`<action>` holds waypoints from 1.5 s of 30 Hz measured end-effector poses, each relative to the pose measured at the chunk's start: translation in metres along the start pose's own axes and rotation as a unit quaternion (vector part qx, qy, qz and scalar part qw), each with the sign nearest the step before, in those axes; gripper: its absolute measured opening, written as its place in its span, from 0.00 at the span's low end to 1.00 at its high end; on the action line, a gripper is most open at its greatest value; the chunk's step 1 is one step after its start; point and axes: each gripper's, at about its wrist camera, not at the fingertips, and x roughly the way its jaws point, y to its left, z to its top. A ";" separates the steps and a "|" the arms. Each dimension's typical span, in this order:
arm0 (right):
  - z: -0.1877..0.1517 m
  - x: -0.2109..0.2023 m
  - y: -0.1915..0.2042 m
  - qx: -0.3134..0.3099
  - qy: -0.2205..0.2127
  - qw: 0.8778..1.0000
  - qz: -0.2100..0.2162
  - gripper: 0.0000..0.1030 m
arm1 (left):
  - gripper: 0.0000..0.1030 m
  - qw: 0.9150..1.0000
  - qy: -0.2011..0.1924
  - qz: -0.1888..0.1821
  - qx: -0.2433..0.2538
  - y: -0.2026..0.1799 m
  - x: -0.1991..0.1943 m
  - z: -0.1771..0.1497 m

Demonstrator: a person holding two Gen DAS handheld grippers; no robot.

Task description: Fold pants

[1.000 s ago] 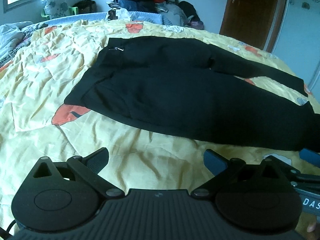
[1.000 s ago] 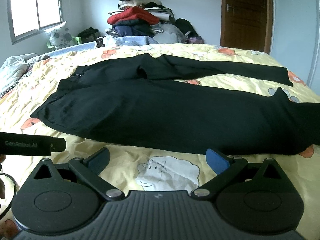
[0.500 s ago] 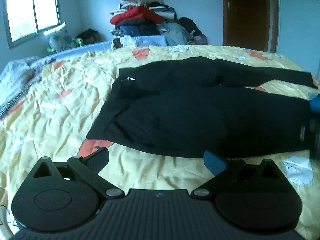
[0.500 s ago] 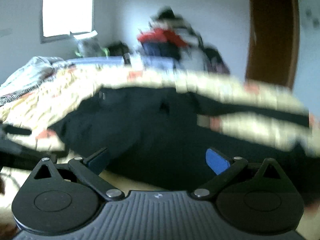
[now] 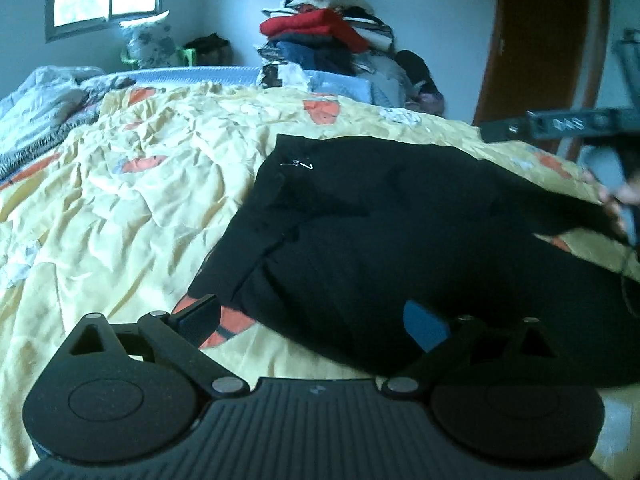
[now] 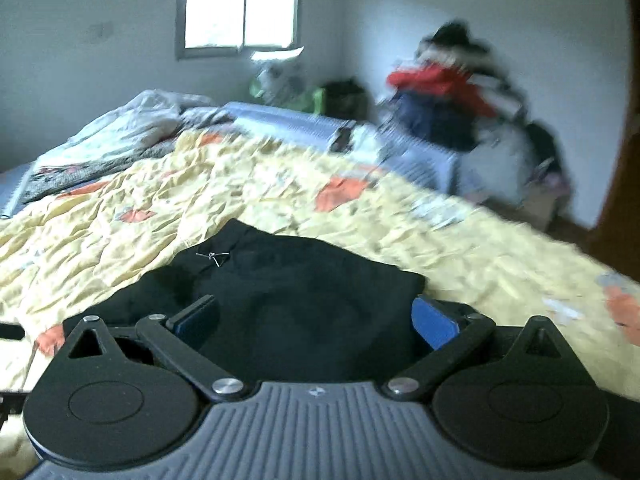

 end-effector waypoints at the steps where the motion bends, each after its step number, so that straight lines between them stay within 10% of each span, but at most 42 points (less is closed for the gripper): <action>1: 0.009 0.017 -0.010 0.002 0.015 1.000 0.016 1.00 | 0.96 1.000 0.006 0.001 -0.004 0.001 0.004 0.003; 15: 0.050 0.186 -0.083 -0.103 0.163 0.977 0.090 0.99 | 0.97 0.998 0.019 0.020 0.063 -0.010 0.062 0.031; 20: 0.041 0.212 -0.104 -0.055 0.215 0.967 0.127 0.40 | 0.97 0.998 0.036 0.023 0.054 -0.006 0.080 0.030; 23: 0.038 0.202 -0.101 -0.069 0.194 0.970 0.127 0.06 | 0.97 0.998 0.041 0.023 0.037 -0.001 0.083 0.032; 31: 0.026 0.104 -0.026 -0.175 0.089 0.977 0.078 0.05 | 0.92 0.996 0.046 -0.033 -0.075 0.029 0.090 0.075; 37: -0.013 0.041 0.037 -0.234 0.061 0.967 0.074 0.05 | 0.97 0.963 0.048 -0.134 -0.230 0.053 0.112 0.117; 45: -0.038 0.022 0.053 -0.254 0.052 0.963 0.067 0.05 | 0.93 0.950 0.071 -0.129 -0.274 0.042 0.174 0.160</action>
